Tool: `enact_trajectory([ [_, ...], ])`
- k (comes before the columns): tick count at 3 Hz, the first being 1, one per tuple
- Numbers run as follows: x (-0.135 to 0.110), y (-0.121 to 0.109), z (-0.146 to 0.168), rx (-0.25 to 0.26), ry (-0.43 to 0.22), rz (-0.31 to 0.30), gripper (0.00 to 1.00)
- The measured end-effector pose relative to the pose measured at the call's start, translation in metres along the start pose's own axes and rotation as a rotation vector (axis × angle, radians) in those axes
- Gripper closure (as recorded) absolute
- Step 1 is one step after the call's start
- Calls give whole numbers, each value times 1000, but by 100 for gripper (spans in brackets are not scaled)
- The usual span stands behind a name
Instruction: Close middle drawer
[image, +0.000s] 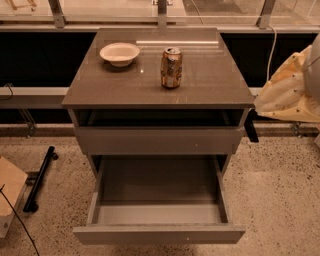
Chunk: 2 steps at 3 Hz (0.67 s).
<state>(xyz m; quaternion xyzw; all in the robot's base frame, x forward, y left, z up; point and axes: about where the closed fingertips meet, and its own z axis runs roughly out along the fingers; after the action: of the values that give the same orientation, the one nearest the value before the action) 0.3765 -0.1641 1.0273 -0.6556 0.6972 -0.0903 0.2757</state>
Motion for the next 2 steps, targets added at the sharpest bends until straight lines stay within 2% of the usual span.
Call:
enact_trajectory([
  [1, -9, 1, -7, 16, 14, -14, 100],
  [2, -7, 11, 19, -31, 1, -4, 100],
])
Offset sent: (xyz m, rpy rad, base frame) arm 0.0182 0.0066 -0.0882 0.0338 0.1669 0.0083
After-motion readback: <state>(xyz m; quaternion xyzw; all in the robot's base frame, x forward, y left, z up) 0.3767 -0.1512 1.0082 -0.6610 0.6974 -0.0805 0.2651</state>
